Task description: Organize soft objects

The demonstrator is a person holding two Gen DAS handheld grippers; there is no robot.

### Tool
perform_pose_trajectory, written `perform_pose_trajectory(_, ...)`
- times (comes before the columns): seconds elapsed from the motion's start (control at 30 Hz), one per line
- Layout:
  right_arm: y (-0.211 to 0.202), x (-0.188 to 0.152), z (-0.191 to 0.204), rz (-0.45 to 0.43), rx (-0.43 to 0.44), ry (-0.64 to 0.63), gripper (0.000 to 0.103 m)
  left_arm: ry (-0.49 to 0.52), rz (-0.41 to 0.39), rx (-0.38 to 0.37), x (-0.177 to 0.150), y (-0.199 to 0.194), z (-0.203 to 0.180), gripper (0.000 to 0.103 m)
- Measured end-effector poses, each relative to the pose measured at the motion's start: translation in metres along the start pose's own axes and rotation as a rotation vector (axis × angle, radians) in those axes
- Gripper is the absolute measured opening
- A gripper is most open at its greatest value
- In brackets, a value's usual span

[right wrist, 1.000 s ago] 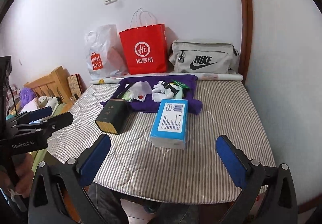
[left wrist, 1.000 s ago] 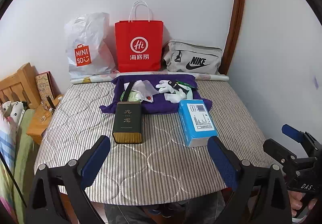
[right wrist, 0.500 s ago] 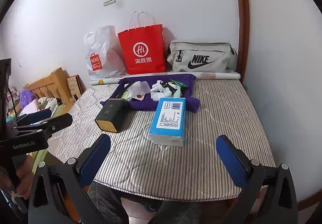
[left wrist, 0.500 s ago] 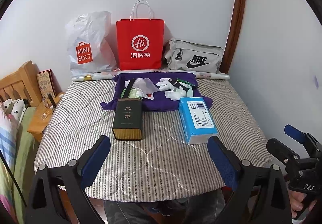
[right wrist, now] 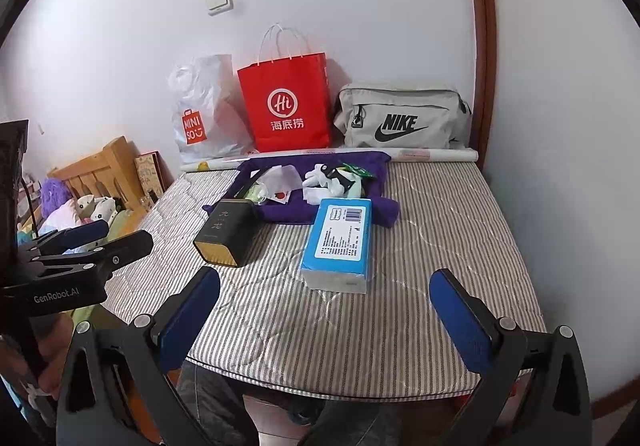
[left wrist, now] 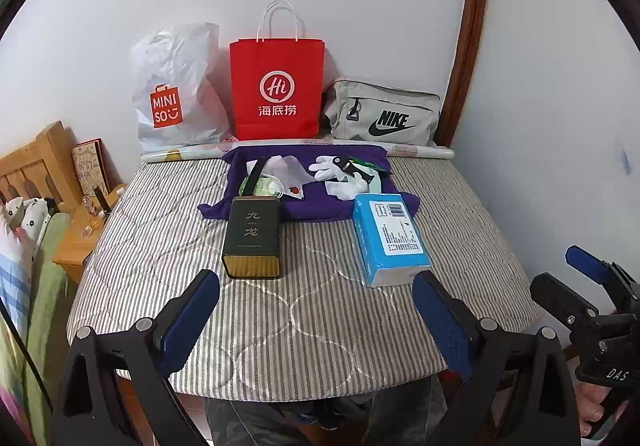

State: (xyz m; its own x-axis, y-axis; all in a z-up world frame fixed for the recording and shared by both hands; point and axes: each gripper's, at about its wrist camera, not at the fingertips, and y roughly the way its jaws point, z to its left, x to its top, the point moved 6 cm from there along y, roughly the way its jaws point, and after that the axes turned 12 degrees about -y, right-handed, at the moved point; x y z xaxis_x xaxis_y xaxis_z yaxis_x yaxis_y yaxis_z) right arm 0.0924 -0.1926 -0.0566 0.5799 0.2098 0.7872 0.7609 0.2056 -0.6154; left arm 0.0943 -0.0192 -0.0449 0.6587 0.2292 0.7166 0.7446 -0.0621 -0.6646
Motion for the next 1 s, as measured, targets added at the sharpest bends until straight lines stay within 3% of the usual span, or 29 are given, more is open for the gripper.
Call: perform_pose_trajectory(1.0,-0.0071,0.0017,0.0017,-0.010,-0.006,-0.007,0.103,0.003,-0.003,0.001,-0.0037,-0.0051,-0.0046,0.098)
